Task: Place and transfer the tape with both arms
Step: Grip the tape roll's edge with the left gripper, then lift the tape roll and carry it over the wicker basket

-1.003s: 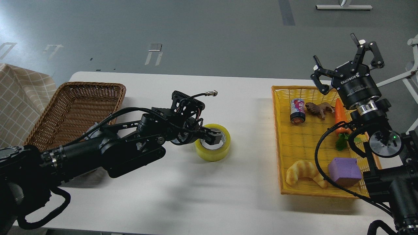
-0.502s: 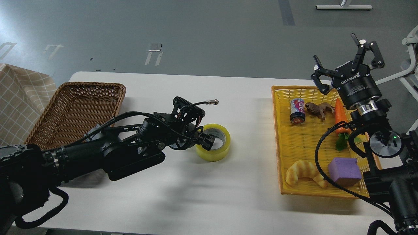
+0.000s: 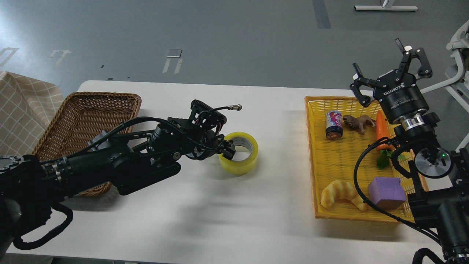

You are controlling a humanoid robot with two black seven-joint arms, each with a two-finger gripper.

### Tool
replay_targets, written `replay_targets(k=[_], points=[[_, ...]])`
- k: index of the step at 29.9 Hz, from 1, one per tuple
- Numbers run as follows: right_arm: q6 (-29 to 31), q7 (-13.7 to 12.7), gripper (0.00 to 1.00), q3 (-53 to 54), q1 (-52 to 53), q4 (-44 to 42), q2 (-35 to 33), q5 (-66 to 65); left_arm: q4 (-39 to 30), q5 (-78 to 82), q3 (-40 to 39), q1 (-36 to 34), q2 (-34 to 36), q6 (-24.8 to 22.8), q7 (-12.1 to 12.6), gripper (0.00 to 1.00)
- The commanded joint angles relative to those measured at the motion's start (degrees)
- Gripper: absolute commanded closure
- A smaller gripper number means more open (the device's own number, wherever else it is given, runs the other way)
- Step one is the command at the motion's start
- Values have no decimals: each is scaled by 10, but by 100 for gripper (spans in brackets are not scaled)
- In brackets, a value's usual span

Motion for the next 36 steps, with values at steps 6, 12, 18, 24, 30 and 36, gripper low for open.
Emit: replay_targets(k=[6,12,18,24,30,36], points=[[0,0,0,0,0,0,1,0,-21,-15,-6,-57,42,0,-3,100],[0,0,0,4,-3,1,1,0,-23,-34,-4,-93,71,0,-13,100],[0,0,0,6,-4,2,2,2,-23,-43,-4,-112,102,0,-20,100],[0,0,0,6,-4,2,3,4,-23,-42,-4,-123,151,0,-40,100],[0,0,0,6,-4,1,4,4,-23,-43,-7,-129,209,0,-53,100],[0,0,0,6,-2,0,4,4,-21,-43,-6,-133,273,0,-74,100]])
